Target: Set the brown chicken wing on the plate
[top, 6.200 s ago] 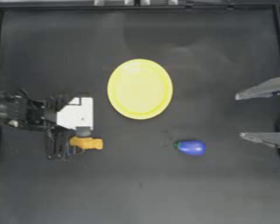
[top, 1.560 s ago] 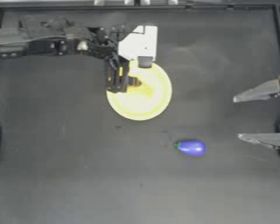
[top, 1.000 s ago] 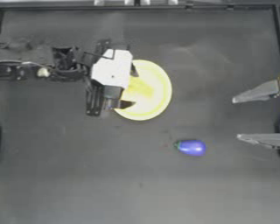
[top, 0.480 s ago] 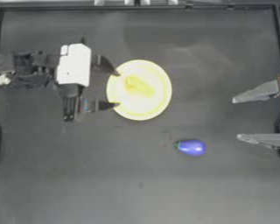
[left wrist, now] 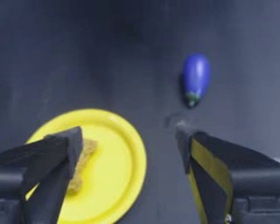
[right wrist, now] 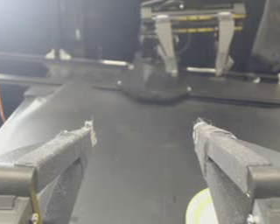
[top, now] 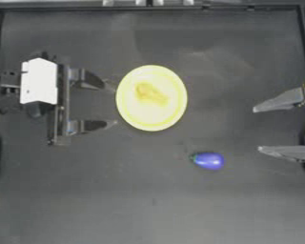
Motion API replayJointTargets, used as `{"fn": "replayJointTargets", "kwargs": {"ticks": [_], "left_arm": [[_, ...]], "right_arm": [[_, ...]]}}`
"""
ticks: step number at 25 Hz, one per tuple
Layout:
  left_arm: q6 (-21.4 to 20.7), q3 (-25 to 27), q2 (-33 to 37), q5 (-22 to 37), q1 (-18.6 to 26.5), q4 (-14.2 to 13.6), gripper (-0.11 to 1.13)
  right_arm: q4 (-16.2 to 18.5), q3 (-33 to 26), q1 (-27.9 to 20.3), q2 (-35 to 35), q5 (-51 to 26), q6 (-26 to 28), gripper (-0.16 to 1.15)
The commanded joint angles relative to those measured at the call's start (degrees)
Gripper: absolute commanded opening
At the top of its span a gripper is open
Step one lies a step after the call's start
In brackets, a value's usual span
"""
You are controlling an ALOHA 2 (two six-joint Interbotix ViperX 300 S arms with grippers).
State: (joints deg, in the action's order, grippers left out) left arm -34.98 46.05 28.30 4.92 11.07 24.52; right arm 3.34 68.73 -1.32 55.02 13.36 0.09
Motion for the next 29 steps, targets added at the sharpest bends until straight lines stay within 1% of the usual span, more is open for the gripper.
{"fn": "replayJointTargets", "kwargs": {"ticks": [1, 6, 13, 17, 21, 29], "left_arm": [[-0.18, 1.49, 3.52, -2.46, -1.05, 1.93, 0.96], [-0.35, 4.22, 5.89, -3.96, -1.93, 4.75, 0.96], [-0.18, 7.56, 9.4, -5.89, -3.25, 6.86, 0.97], [0.0, 9.49, 11.69, -7.12, -3.96, 7.47, 0.97], [-0.09, 11.25, 13.45, -8.0, -4.04, 9.23, 0.97], [-0.09, 13.54, 16.0, -9.23, -5.36, 9.49, 0.97]], "right_arm": [[0.09, -0.88, -0.09, -0.44, 0.18, 0.0, 0.98], [0.09, -0.79, -0.09, -0.44, 0.18, 0.0, 0.98], [-0.09, -0.7, 0.0, -0.44, 0.18, 0.0, 0.98], [-0.09, -0.62, -0.09, -0.44, 0.18, 0.0, 0.98], [-0.18, -0.53, -0.09, -0.44, 0.26, 0.0, 0.98], [0.0, -0.44, 0.0, -0.44, 0.18, 0.0, 0.98]]}}
